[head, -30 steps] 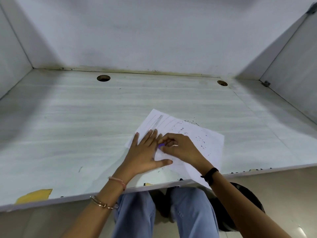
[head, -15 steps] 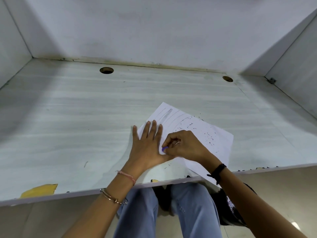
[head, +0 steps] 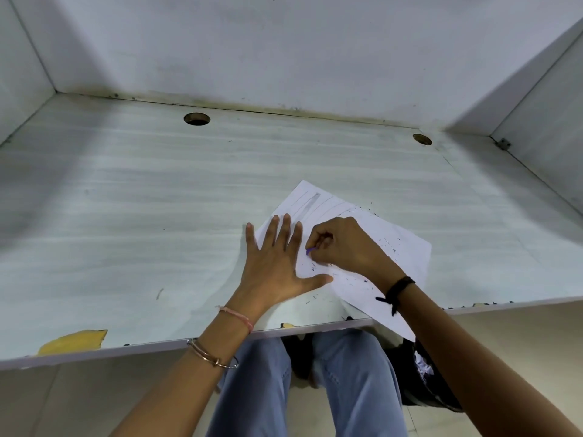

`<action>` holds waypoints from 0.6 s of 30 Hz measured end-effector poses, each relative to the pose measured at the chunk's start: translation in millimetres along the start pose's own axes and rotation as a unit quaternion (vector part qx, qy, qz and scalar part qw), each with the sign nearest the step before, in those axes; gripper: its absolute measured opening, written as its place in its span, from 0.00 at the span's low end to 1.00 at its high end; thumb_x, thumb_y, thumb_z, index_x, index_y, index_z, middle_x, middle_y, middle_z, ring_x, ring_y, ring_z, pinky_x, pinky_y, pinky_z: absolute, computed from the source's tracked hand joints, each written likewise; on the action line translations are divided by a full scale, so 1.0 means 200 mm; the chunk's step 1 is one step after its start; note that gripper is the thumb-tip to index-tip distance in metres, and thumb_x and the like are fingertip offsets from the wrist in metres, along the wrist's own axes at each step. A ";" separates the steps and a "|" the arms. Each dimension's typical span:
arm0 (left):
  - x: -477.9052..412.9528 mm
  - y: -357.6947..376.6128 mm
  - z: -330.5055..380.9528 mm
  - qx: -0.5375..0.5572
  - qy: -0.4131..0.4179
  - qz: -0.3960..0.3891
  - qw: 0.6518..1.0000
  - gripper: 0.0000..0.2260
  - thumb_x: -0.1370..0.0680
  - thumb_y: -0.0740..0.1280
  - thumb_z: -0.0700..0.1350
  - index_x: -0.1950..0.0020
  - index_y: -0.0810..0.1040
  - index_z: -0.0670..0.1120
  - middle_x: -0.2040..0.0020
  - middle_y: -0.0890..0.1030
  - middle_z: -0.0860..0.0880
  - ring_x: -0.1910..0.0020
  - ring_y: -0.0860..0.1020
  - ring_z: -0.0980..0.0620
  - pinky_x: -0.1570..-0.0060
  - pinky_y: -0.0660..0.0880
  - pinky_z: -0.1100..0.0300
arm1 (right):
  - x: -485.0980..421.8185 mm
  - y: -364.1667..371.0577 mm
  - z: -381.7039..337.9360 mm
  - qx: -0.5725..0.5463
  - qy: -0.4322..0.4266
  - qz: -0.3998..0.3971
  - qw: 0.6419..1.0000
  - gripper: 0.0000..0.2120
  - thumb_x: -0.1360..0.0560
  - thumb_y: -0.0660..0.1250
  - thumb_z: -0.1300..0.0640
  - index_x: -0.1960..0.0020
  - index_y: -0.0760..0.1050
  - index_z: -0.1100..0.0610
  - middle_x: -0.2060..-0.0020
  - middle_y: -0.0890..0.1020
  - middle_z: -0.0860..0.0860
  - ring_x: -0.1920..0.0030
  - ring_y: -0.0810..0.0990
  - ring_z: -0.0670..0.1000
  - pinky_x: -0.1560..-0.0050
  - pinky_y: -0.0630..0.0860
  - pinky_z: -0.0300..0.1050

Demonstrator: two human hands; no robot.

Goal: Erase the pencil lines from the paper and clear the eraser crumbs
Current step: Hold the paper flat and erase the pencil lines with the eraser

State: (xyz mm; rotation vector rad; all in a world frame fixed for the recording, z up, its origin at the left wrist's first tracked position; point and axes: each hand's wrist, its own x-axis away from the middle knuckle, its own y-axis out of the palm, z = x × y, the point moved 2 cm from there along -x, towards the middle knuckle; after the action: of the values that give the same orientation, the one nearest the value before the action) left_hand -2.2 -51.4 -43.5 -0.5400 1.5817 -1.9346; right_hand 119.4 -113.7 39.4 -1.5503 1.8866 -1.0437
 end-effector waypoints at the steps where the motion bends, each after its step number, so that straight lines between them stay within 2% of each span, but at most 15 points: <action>1: 0.00 0.00 0.00 -0.001 -0.001 -0.001 1.000 0.53 0.36 0.40 0.81 0.20 0.41 0.49 0.20 0.39 0.47 0.22 0.36 0.49 0.30 0.36 0.32 | 0.00 0.01 -0.01 0.013 -0.006 -0.035 0.999 0.03 0.34 0.72 0.64 0.61 0.83 0.58 0.70 0.82 0.47 0.69 0.78 0.41 0.66 0.72 0.32; 3: 0.00 0.00 -0.01 -0.004 -0.001 0.000 1.000 0.53 0.36 0.39 0.81 0.20 0.41 0.49 0.20 0.39 0.47 0.22 0.36 0.49 0.30 0.36 0.32 | 0.00 0.01 -0.01 0.025 -0.009 -0.074 0.997 0.02 0.33 0.73 0.63 0.61 0.83 0.57 0.67 0.84 0.49 0.66 0.80 0.45 0.63 0.74 0.37; 6: 0.00 0.00 -0.01 -0.010 -0.001 0.000 1.000 0.53 0.37 0.39 0.81 0.20 0.41 0.50 0.20 0.39 0.47 0.22 0.36 0.48 0.30 0.37 0.31 | -0.03 -0.03 0.02 -0.012 0.001 0.014 1.000 0.03 0.33 0.72 0.65 0.61 0.83 0.59 0.67 0.84 0.51 0.67 0.80 0.44 0.62 0.74 0.36; 7: 0.00 0.00 0.00 -0.008 -0.001 -0.002 1.000 0.53 0.36 0.39 0.81 0.20 0.41 0.50 0.20 0.39 0.47 0.22 0.36 0.48 0.30 0.37 0.32 | -0.03 -0.03 0.02 -0.016 0.002 0.021 1.000 0.04 0.34 0.72 0.66 0.62 0.82 0.59 0.68 0.83 0.50 0.69 0.79 0.43 0.64 0.73 0.35; 9: 0.00 0.00 0.00 -0.005 -0.001 -0.003 1.000 0.53 0.36 0.40 0.81 0.20 0.41 0.50 0.20 0.39 0.47 0.22 0.36 0.48 0.30 0.36 0.32 | -0.02 0.00 0.00 0.004 -0.006 -0.038 0.999 0.03 0.34 0.73 0.65 0.62 0.82 0.58 0.70 0.82 0.48 0.69 0.78 0.42 0.65 0.72 0.35; 11: 0.00 0.00 0.00 -0.005 -0.001 -0.002 1.000 0.53 0.36 0.40 0.81 0.20 0.40 0.49 0.20 0.38 0.47 0.22 0.35 0.49 0.30 0.36 0.32 | 0.00 0.02 0.00 0.005 -0.007 -0.084 0.996 0.02 0.34 0.73 0.63 0.62 0.83 0.57 0.67 0.84 0.50 0.66 0.80 0.45 0.63 0.73 0.37; 14: 0.00 0.00 0.00 -0.006 0.000 -0.004 1.000 0.52 0.35 0.41 0.80 0.20 0.41 0.50 0.20 0.39 0.47 0.22 0.36 0.48 0.30 0.37 0.32 | -0.03 -0.01 0.02 -0.027 0.007 0.014 1.000 0.03 0.33 0.72 0.66 0.61 0.82 0.59 0.66 0.83 0.51 0.66 0.80 0.45 0.59 0.77 0.42; 15: 0.00 0.00 0.00 -0.004 0.001 -0.005 1.000 0.52 0.35 0.41 0.80 0.20 0.41 0.50 0.20 0.39 0.47 0.22 0.36 0.48 0.30 0.36 0.32 | -0.04 -0.01 0.03 -0.027 0.010 0.022 0.999 0.03 0.33 0.71 0.66 0.61 0.82 0.60 0.68 0.83 0.50 0.67 0.79 0.45 0.60 0.77 0.43; 18: 0.00 -0.01 0.00 -0.003 -0.001 -0.005 1.000 0.53 0.36 0.39 0.81 0.20 0.40 0.50 0.20 0.38 0.48 0.22 0.35 0.49 0.30 0.36 0.32 | -0.03 0.02 0.00 0.001 0.000 -0.083 0.997 0.03 0.34 0.73 0.64 0.62 0.82 0.58 0.68 0.83 0.50 0.66 0.80 0.44 0.60 0.76 0.43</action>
State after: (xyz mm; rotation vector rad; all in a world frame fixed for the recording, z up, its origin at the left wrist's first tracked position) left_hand -3.2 -51.4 -42.4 -0.5538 1.5881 -1.9371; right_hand 118.8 -108.7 35.7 -1.7298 1.7804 -1.1155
